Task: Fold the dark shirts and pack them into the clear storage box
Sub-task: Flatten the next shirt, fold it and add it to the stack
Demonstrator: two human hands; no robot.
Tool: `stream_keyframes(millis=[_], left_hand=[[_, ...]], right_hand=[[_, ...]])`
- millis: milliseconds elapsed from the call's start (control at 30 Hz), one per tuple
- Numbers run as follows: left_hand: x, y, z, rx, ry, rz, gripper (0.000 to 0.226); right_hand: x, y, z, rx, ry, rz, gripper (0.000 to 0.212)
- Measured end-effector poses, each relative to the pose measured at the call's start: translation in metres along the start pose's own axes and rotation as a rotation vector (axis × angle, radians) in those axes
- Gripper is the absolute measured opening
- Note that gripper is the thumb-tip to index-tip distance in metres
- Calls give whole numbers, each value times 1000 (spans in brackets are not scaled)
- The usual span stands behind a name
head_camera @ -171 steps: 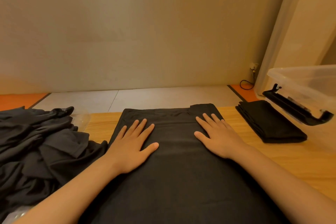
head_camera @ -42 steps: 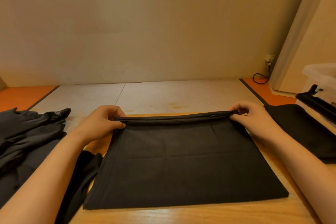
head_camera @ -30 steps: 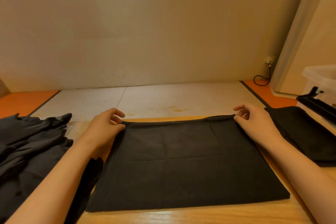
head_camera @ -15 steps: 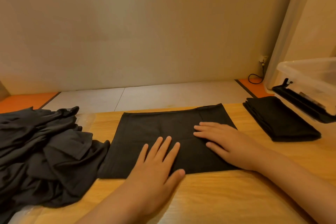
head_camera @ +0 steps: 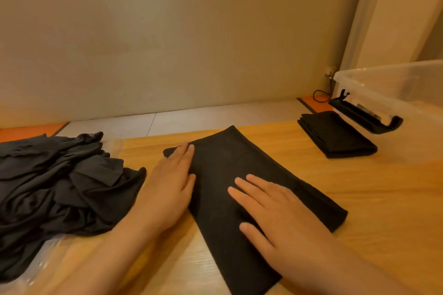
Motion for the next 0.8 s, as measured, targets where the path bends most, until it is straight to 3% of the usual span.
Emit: stream_keyframes(millis=[100, 167, 300, 400, 500, 633, 800], left_hand=[[-42, 31, -36, 8, -124, 126, 68], [-61, 56, -50, 22, -154, 218, 69], [-69, 74, -47, 156, -72, 307, 78], [-63, 66, -34, 126, 11, 394, 61], [-67, 49, -29, 61, 76, 348, 61], [-86, 46, -35, -8, 54, 241, 58], [-88, 56, -33, 99, 4, 242, 61]], right_hand=[[12, 11, -2, 57, -68, 24, 55], [19, 23, -5, 38, -108, 50, 60], [20, 36, -5, 54, 11, 33, 55], [16, 37, 12, 41, 136, -73, 84], [13, 40, 30, 74, 190, -93, 92], [4, 30, 33, 77, 136, -71, 55], [-7, 40, 9, 14, 101, 46, 55]])
Point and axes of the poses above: each hand's wrist, its own x-axis towards the middle knuckle, its own y-axis out of the palm, z = x × y, the point moved 8 cm from there along x, towards the middle knuckle, and after that the axes turned 8 degrees about -x, right-handed, at the moved point
